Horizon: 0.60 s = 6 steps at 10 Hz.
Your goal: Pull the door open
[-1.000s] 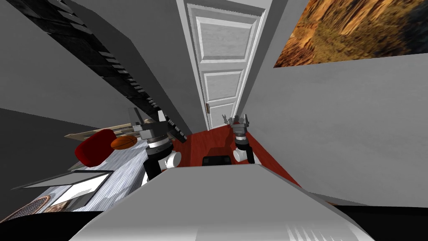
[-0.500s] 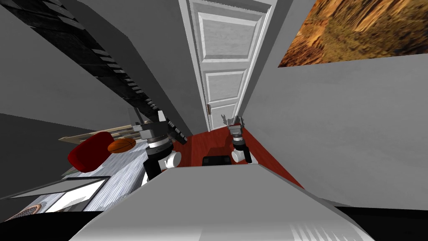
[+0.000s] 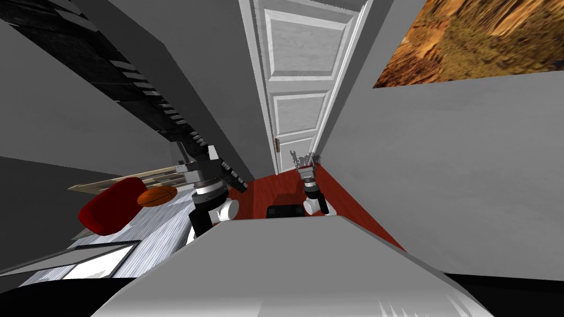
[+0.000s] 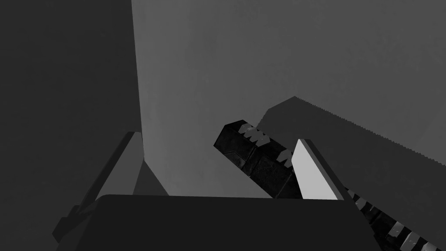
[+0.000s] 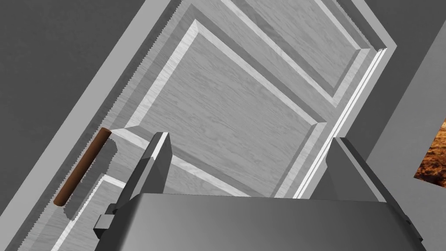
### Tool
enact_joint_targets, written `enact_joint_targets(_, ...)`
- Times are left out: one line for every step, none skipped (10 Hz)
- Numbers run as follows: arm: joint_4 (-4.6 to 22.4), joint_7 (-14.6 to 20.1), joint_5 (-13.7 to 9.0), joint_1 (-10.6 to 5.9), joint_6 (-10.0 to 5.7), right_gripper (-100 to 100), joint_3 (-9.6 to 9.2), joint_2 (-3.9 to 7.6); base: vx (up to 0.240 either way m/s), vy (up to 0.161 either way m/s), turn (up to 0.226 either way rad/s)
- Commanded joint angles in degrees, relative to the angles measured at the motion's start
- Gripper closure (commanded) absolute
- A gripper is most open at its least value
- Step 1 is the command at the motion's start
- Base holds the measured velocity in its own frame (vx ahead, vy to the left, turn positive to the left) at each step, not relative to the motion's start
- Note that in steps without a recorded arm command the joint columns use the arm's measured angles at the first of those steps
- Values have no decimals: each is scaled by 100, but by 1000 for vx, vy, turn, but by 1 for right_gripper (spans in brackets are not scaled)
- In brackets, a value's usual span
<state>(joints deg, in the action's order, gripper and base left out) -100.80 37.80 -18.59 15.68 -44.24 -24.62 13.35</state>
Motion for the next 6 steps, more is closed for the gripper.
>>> enact_joint_targets(202, 202, -130, -104, -43, -100, -114, 80, 86, 77, -7)
enact_joint_targets(324, 317, -205, -157, -78, -100, -194, 126, 82, 72, -8)
enact_joint_targets(447, 433, -281, -211, -114, -100, -273, 173, 89, 74, -8)
enact_joint_targets(570, 548, -357, -265, -150, -100, -353, 219, 116, 72, -7)
enact_joint_targets(693, 664, -433, -318, -186, -100, -433, 266, 101, 73, -4)
enact_joint_targets(816, 780, -508, -372, -222, -100, -513, 312, 86, 77, -8)
